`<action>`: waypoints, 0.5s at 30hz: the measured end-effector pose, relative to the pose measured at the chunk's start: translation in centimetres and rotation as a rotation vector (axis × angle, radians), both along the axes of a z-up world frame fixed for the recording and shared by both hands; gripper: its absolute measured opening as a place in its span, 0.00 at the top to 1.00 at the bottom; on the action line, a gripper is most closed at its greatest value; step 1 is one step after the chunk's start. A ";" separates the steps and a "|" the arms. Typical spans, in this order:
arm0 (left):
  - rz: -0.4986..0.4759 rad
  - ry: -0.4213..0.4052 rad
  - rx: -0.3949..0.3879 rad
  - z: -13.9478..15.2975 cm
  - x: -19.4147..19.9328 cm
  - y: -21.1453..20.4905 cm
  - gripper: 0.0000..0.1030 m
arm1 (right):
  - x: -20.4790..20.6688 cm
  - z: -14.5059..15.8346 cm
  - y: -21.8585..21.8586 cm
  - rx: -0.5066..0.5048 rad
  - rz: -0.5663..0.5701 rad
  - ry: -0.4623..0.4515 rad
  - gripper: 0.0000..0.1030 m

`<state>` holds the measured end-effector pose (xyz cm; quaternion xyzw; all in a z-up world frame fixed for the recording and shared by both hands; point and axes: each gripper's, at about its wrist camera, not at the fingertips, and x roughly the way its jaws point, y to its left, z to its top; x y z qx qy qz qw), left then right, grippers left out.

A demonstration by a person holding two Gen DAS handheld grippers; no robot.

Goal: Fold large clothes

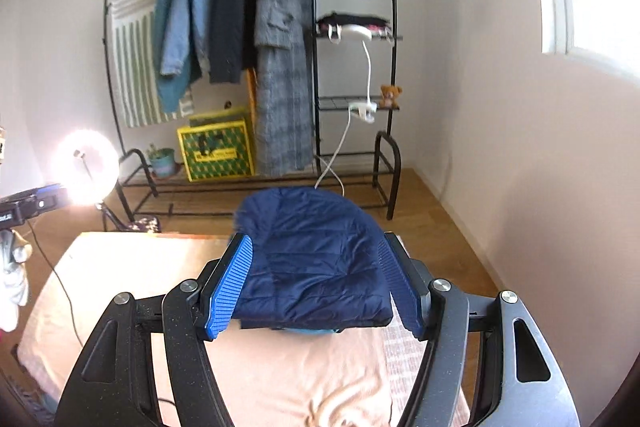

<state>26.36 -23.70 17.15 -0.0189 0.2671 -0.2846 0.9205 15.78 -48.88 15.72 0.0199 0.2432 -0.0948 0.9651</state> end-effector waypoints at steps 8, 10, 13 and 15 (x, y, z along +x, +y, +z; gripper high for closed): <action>-0.058 -0.028 -0.034 4.6 -8.4 4.5 0.10 | -6.2 4.7 3.5 0.048 0.005 -0.067 0.30; -0.058 -0.028 -0.037 5.1 -10.2 5.5 0.10 | -7.5 5.5 4.0 0.057 -0.002 -0.083 0.26; -0.067 -0.035 -0.037 5.1 -12.7 6.6 0.09 | -8.8 6.0 5.0 0.056 -0.020 -0.082 0.23; -0.065 -0.036 -0.033 4.6 -14.2 7.1 0.05 | -9.8 6.0 6.0 0.044 -0.033 -0.086 0.23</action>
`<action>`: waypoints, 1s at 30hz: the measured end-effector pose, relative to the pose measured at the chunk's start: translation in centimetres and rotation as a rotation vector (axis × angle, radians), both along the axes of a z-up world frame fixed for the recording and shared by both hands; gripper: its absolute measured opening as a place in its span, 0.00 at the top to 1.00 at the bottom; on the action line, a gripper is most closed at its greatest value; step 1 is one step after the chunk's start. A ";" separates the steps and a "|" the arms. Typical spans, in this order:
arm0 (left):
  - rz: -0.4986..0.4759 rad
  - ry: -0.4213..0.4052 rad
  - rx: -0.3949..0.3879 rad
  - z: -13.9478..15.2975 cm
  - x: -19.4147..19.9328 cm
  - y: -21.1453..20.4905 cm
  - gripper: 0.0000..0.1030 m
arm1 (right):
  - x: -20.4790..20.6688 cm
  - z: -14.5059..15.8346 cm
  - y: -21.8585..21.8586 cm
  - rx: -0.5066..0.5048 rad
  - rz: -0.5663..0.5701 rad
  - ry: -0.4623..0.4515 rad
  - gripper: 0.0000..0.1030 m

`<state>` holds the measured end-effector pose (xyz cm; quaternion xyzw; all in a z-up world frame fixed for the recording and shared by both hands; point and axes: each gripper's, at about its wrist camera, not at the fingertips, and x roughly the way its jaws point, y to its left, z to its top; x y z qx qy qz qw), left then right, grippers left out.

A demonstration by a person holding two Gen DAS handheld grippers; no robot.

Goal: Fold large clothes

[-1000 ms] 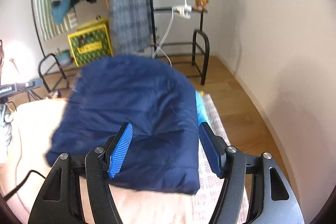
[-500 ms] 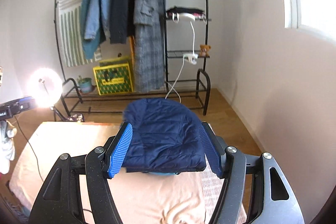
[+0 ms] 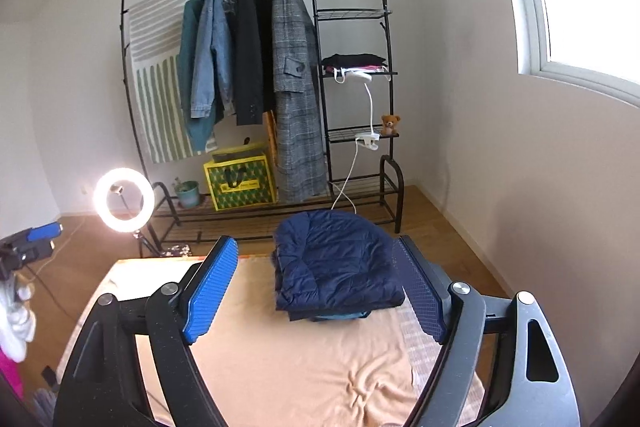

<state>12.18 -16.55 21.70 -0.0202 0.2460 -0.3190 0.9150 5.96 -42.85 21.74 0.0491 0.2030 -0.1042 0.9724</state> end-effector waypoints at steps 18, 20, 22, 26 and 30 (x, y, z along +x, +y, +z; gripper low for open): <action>0.043 -0.058 0.063 -6.7 -6.9 0.5 0.00 | -1.9 -5.2 7.9 -0.011 -0.102 -0.036 0.14; 0.048 -0.063 0.073 -7.6 -6.8 0.3 0.00 | -1.5 -6.1 8.4 -0.017 -0.111 -0.038 0.14; 0.047 -0.057 0.086 -8.6 -6.6 0.0 0.00 | -1.2 -7.0 8.9 -0.018 -0.116 -0.039 0.14; 0.055 -0.037 0.107 -10.5 -5.6 -0.6 0.00 | -0.2 -8.9 9.5 -0.024 -0.126 -0.033 0.14; 0.081 -0.025 0.118 -12.0 -4.9 -0.9 0.00 | 0.7 -10.4 9.7 -0.035 -0.133 -0.018 0.14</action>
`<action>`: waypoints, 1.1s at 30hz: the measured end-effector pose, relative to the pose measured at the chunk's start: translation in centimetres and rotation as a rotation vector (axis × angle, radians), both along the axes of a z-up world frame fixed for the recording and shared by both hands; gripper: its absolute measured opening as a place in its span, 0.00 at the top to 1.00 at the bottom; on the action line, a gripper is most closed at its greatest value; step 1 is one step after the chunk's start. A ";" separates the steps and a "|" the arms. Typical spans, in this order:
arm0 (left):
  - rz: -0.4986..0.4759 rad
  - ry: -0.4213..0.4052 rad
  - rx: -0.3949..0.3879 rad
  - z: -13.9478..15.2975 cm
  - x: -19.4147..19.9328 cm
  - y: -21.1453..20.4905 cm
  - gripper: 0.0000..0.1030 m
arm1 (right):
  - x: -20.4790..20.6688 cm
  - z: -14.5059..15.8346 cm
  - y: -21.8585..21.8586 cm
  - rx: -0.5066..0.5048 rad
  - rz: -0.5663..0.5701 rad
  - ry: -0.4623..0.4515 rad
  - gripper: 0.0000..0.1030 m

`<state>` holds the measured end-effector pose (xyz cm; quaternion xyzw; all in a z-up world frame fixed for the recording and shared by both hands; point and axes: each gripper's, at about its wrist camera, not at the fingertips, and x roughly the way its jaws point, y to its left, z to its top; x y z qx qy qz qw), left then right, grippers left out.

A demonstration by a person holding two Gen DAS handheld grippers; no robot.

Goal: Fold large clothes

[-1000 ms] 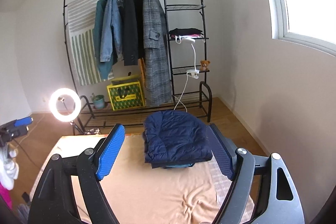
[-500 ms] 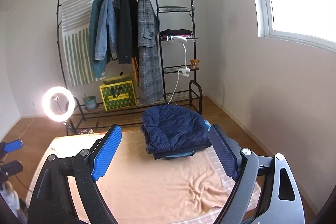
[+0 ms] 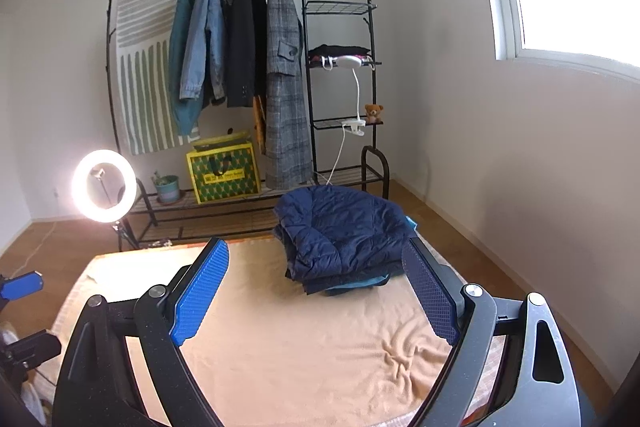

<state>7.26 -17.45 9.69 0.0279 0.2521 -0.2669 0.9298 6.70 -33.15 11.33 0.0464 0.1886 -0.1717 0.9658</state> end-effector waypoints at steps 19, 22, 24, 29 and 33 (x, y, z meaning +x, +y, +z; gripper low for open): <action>0.055 0.020 0.005 -2.8 2.3 -0.8 0.00 | 1.9 -4.6 -0.9 -0.008 -0.047 0.056 0.14; 0.061 0.034 0.002 -3.1 2.7 -0.6 0.00 | 1.9 -4.9 -0.6 -0.014 -0.042 0.059 0.14; 0.064 0.039 0.001 -3.3 2.9 -0.5 0.00 | 2.0 -5.1 -0.4 -0.015 -0.038 0.064 0.14; 0.064 0.036 0.002 -3.3 3.0 -0.4 0.00 | 2.1 -5.2 0.0 -0.035 -0.037 0.066 0.14; 0.064 0.032 -0.003 -3.3 2.9 -0.4 0.00 | 2.2 -5.2 0.0 -0.034 -0.036 0.061 0.14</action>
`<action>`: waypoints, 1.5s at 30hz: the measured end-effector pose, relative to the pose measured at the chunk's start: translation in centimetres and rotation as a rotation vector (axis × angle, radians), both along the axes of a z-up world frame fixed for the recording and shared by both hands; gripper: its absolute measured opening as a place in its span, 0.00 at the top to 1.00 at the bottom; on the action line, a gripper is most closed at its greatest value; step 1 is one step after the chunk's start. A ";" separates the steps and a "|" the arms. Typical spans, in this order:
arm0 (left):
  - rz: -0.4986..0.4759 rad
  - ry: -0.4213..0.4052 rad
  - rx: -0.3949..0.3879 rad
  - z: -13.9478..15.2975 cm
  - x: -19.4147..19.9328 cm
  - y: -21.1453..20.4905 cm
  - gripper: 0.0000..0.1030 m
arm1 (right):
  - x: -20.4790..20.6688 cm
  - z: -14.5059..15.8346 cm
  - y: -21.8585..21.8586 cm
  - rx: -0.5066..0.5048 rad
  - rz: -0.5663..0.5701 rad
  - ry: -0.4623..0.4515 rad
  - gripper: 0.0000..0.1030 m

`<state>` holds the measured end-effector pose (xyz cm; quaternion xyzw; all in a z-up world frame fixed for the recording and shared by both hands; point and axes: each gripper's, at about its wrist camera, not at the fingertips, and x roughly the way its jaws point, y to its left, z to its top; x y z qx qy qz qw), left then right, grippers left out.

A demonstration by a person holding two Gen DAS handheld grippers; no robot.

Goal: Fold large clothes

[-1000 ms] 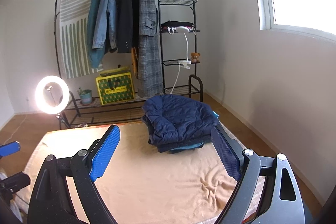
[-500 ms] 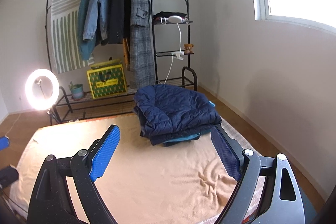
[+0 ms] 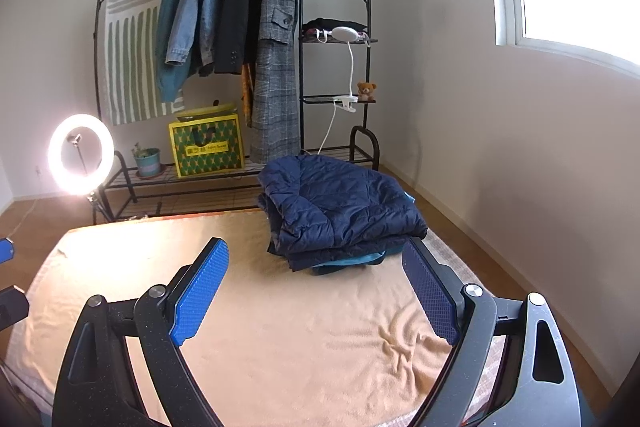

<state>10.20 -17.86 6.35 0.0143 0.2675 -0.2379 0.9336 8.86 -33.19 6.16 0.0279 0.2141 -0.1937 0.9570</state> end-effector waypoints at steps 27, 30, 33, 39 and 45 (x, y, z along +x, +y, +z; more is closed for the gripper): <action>-0.005 -0.007 0.001 0.1 -0.1 -0.2 0.00 | 0.2 -0.1 -0.3 0.014 -0.005 0.003 0.14; -0.007 -0.009 0.003 0.3 0.0 -0.3 0.00 | 0.2 -0.1 -0.3 0.014 -0.006 0.004 0.14; -0.006 -0.010 0.003 0.2 0.0 -0.3 0.00 | 0.2 -0.2 -0.3 0.012 -0.007 0.004 0.14; 0.004 -0.021 0.008 0.6 0.5 -0.5 0.00 | 0.1 -0.3 -0.4 0.008 -0.015 0.004 0.14; 0.024 -0.034 0.023 0.6 0.8 -0.7 0.00 | 0.2 -0.4 -0.4 0.008 -0.021 0.008 0.14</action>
